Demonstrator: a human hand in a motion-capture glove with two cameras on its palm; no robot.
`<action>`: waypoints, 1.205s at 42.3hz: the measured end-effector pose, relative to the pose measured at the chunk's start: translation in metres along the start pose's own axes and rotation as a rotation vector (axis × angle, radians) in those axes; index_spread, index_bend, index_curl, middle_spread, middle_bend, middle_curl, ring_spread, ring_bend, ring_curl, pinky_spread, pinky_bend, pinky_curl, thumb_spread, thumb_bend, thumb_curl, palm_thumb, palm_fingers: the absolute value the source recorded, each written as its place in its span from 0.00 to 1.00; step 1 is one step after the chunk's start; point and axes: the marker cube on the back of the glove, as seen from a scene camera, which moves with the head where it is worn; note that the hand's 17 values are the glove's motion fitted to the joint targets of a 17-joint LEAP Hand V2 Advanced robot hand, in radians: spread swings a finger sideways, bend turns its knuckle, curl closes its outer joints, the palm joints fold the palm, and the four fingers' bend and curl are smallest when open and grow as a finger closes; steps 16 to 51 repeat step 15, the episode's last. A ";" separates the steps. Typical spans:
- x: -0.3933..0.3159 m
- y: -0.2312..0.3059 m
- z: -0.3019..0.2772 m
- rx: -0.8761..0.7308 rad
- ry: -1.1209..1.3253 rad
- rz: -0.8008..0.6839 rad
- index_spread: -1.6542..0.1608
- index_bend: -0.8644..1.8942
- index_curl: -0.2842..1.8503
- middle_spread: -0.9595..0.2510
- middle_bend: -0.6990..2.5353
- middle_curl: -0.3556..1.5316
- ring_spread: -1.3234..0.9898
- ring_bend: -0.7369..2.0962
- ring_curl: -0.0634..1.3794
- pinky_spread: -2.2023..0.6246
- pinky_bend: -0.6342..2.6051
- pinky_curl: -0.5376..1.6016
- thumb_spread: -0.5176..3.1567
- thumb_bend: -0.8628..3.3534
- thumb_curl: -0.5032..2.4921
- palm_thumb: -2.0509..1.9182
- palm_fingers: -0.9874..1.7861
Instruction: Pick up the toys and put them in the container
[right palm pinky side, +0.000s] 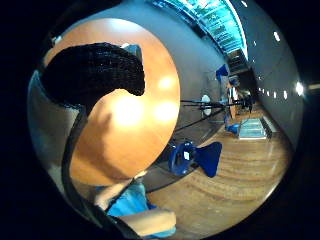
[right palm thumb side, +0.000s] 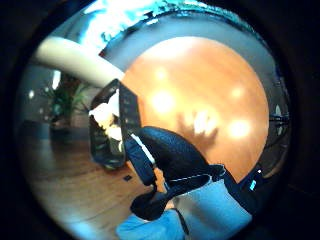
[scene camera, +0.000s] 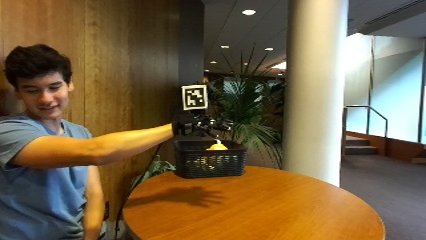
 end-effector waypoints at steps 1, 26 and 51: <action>0.001 0.000 0.004 -0.006 0.000 0.007 0.76 0.35 0.22 0.83 0.26 0.35 0.61 0.42 0.27 0.79 0.62 0.42 0.43 0.19 0.24 0.49 0.30; 0.010 0.003 0.029 -0.034 -0.067 -0.054 0.76 0.35 0.22 0.83 0.27 0.35 0.61 0.41 0.26 0.79 0.62 0.41 0.43 0.19 0.23 0.49 0.30; 0.010 0.003 0.029 -0.034 -0.067 -0.054 0.76 0.35 0.22 0.83 0.27 0.35 0.61 0.41 0.26 0.79 0.62 0.41 0.43 0.19 0.23 0.49 0.30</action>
